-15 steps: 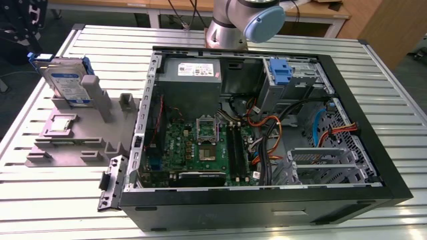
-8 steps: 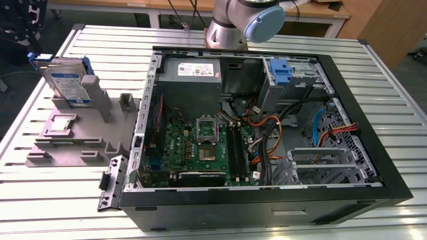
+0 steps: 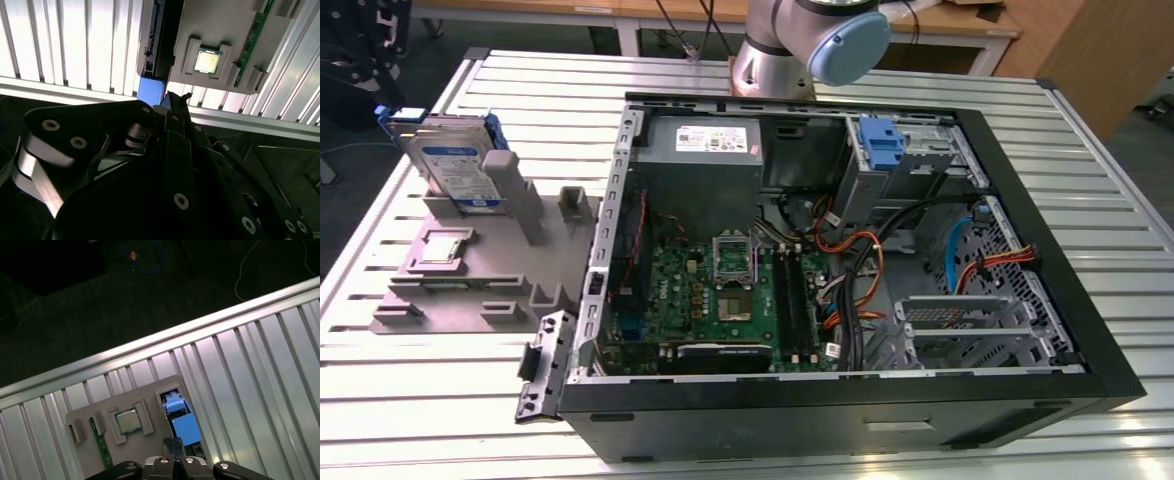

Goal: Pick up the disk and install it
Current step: 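Pick up the disk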

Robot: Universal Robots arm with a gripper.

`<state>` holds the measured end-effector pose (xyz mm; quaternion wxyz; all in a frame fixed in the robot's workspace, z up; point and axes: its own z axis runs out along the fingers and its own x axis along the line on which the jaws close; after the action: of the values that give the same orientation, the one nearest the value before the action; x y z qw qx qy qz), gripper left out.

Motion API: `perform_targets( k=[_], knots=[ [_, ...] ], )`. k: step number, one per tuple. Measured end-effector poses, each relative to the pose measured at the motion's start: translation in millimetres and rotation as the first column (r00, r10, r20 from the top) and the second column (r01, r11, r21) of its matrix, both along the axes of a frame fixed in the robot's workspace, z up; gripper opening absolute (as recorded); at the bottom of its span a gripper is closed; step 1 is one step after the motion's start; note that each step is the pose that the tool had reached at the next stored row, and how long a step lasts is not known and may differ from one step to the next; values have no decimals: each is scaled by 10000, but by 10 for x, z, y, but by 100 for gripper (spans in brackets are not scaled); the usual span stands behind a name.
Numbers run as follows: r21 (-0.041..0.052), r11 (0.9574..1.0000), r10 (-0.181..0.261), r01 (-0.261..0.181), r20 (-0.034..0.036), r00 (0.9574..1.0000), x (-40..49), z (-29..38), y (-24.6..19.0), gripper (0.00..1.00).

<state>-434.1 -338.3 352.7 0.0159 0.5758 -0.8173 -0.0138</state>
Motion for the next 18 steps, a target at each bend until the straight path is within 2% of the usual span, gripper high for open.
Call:
perform_targets(
  k=[3,6,11,13,18],
  knots=[
    [0,9988,492,-492,0,9988,0,0,0,10],
    [0,9954,962,-962,1,9954,0,-1,0,10],
    [1,9834,1814,-1814,0,9834,0,-4,0,10],
    [0,9815,1915,-1915,-1,9815,0,-3,0,10],
    [0,9812,1931,-1931,0,9812,0,-4,-1,10]
  ],
)
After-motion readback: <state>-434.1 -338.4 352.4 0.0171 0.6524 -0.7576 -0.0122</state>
